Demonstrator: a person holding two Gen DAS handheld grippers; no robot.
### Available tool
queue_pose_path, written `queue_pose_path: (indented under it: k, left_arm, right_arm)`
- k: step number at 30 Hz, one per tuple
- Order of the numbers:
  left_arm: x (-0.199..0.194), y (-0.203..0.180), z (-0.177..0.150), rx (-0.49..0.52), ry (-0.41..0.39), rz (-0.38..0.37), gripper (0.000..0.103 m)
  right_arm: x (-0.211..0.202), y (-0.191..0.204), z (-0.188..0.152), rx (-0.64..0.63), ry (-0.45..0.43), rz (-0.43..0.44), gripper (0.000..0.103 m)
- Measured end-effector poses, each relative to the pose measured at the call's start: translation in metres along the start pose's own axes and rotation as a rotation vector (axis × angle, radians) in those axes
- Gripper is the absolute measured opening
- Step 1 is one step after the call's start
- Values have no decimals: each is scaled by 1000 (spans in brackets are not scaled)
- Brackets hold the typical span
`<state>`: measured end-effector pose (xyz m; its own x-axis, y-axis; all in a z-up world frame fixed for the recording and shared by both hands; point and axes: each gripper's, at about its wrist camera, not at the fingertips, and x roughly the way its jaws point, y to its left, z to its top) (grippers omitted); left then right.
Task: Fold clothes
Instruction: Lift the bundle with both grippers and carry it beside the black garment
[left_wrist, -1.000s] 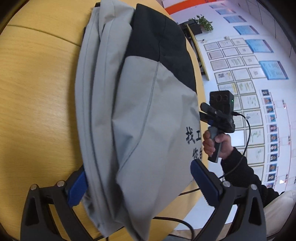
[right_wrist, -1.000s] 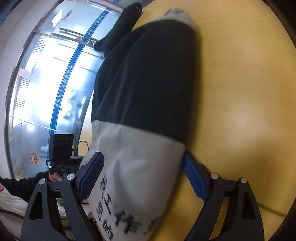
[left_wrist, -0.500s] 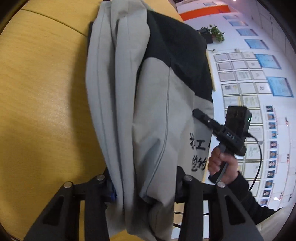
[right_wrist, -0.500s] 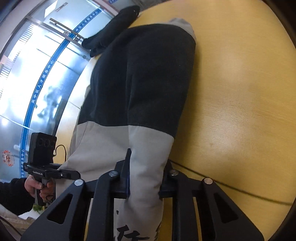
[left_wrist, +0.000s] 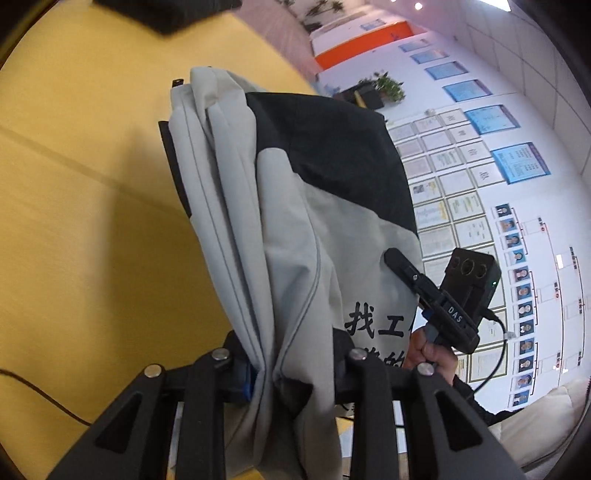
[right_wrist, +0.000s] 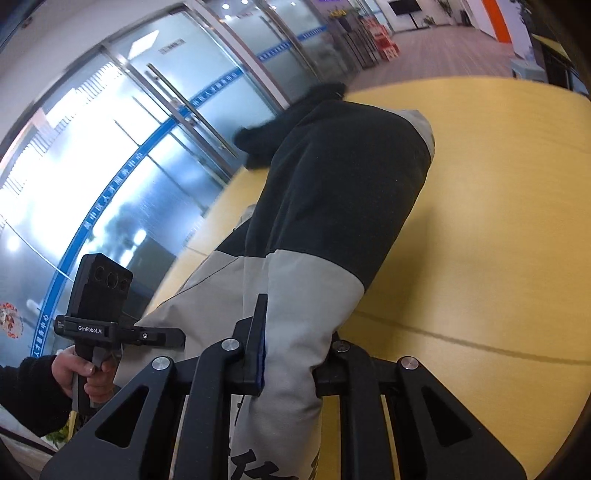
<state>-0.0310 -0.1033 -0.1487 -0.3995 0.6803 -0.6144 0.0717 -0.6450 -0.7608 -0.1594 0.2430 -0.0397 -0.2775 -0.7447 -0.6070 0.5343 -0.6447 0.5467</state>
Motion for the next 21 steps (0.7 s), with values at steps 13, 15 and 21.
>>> queue_pose_path:
  k: [13, 15, 21]
  left_arm:
    - [-155, 149, 223, 136, -79, 157, 28]
    - [-160, 193, 256, 131, -60, 197, 28]
    - [-135, 287, 297, 63, 1, 260, 28]
  right_arm:
    - [252, 113, 118, 47, -124, 102, 14]
    - [308, 107, 124, 65, -86, 89, 14]
    - [429, 75, 117, 72, 60, -37, 15]
